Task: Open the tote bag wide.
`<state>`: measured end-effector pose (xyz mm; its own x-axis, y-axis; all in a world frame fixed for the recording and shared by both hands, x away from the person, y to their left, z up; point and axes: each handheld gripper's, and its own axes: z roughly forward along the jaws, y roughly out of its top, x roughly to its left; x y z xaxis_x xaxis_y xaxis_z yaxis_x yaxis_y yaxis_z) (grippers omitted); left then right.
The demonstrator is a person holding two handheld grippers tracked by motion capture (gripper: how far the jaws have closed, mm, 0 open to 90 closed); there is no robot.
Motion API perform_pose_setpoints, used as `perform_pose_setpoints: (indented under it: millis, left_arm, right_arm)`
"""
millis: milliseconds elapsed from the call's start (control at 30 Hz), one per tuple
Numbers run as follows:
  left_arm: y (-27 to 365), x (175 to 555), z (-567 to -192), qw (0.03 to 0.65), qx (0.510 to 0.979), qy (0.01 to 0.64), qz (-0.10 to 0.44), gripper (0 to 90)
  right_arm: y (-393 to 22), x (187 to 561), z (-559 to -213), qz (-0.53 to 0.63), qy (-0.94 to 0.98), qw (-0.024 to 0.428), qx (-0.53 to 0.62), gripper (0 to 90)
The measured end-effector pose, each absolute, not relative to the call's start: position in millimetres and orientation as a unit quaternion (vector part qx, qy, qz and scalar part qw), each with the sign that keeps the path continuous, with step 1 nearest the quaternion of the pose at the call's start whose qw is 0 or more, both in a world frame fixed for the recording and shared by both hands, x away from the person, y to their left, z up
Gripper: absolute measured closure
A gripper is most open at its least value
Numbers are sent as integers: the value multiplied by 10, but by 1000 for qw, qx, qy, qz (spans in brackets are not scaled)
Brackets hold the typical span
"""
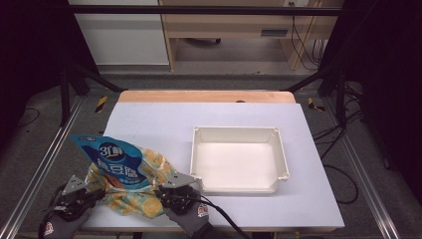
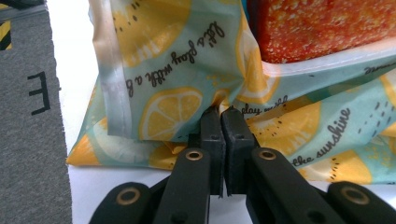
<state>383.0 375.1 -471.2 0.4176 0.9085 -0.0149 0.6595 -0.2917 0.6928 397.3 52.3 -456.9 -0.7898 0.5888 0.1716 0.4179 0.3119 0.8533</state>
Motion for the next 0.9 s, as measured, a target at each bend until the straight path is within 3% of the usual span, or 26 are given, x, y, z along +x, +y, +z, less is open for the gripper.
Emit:
perform_pose_setpoints:
  millis: [67, 233, 533, 900]
  left_arm:
    - [3754, 3829, -4710, 319, 779, 503, 195, 870]
    - [3778, 3810, -4640, 326, 775, 503, 200, 836]
    - [3773, 3654, -4074, 404, 740, 471, 260, 823]
    - [3693, 3585, -3737, 438, 719, 447, 302, 839]
  right_arm:
    - [542, 3935, -4542, 497, 806, 94, 308, 846]
    - [582, 3961, -4665, 467, 820, 95, 316, 889]
    - [569, 3979, -4766, 461, 822, 87, 322, 890]
    - [568, 3958, -4791, 458, 827, 84, 316, 899]
